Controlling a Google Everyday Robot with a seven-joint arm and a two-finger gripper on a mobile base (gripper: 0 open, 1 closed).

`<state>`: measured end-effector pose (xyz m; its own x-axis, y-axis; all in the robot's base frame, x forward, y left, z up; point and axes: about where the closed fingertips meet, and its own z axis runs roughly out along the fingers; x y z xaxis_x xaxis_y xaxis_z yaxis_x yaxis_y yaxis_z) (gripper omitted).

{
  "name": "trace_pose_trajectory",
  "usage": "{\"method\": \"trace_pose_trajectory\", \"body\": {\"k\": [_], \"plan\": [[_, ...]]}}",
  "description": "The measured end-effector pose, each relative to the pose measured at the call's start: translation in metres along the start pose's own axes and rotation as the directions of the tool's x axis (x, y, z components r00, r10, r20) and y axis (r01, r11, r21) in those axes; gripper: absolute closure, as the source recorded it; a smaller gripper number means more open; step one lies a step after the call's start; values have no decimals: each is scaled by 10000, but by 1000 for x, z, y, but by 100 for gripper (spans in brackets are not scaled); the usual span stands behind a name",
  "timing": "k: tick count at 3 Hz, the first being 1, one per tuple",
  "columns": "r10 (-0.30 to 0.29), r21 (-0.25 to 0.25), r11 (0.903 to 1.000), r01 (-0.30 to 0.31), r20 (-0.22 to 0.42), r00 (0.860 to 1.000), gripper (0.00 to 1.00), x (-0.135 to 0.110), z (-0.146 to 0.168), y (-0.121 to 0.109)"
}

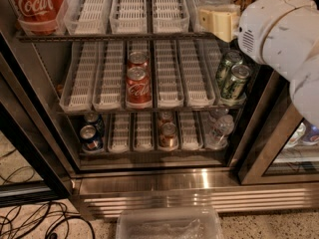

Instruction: Pick water bottle from top shelf of fridge

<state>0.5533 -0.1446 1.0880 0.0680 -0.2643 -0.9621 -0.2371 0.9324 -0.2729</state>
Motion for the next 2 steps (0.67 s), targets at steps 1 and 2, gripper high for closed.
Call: {"method": "trace_pose_trajectory", "body": {"k": [1,2], "plan": [[-128,155,9998,125,184,9997,28,2,1,-7],[-206,116,9997,204,134,9997,13,8,5,-4]]}}
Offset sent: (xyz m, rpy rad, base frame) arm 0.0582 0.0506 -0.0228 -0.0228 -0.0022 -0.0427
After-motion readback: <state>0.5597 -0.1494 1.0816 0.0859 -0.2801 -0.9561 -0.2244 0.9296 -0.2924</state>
